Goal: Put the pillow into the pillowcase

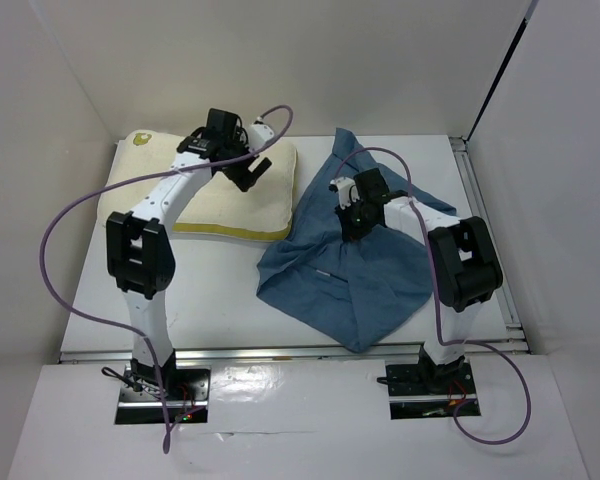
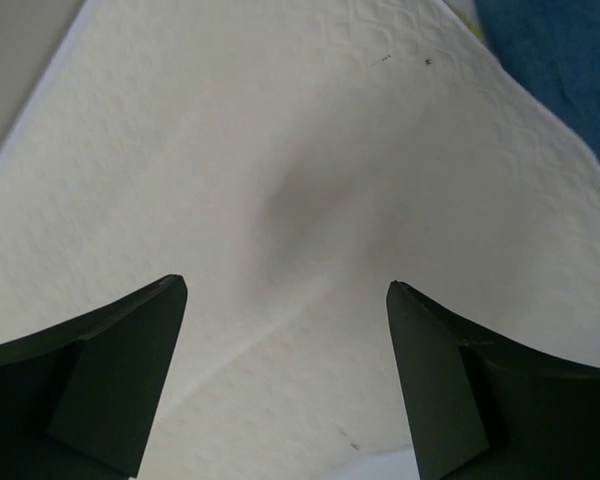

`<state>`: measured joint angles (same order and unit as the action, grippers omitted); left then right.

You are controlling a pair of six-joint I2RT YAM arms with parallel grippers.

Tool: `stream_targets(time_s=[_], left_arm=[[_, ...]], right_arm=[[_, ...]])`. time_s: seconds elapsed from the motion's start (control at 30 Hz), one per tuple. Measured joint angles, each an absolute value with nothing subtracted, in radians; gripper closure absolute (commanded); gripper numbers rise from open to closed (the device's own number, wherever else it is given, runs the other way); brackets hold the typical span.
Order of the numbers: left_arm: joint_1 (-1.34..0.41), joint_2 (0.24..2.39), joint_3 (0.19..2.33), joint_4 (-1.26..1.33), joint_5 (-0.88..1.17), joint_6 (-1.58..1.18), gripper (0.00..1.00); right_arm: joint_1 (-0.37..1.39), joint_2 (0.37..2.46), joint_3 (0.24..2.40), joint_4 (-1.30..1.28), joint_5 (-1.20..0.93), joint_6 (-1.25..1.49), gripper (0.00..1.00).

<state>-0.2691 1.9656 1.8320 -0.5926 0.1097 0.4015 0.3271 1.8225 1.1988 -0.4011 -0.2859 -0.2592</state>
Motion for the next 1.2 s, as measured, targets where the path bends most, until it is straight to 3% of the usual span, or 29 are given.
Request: stream_targets(time_s=[0.27,0.37,0.6,0.73,0.87,0.9,0.93,1.0,1.2], left_arm=[[-0.26,2.144,1.999,-0.743,0.165,0.839,0.06],[-0.248,2.223,2.099,-0.797,0.205,0.905,0.06],[-0.229,2.242,2.08,-0.809,0.267,0.947,0.09],[-0.23,2.288,2.09,-0.81,0.297,0.928,0.2],[-0.231,2.319,2.092,-0.786,0.307,0.883,0.64],[-0.231,2.32,2.091,-0.775,0.305,0.871,0.89],[-0.231,2.321,2.091,-0.766,0.302,0.857,0.96],[-0.233,2.328,2.096,-0.756,0.292,0.836,1.0],[-0.233,2.337,2.116,-0.755,0.288,0.756,1.0]], right_arm=[[0.316,1.822,1.199,-0.414,-0.329,-0.263,1.0],[0.307,1.822,1.199,-0.416,-0.334,-0.264,1.0],[0.296,1.822,1.199,-0.435,-0.34,-0.263,1.0],[0.296,1.822,1.199,-0.453,-0.341,-0.263,1.0],[0.296,1.822,1.199,-0.469,-0.34,-0.263,1.0],[0.296,1.822,1.199,-0.472,-0.34,-0.263,1.0],[0.296,1.822,1.199,-0.475,-0.34,-0.263,1.0],[0.296,1.822,1.199,-0.482,-0.34,-0.263,1.0],[0.296,1.837,1.234,-0.502,-0.345,-0.263,1.0]])
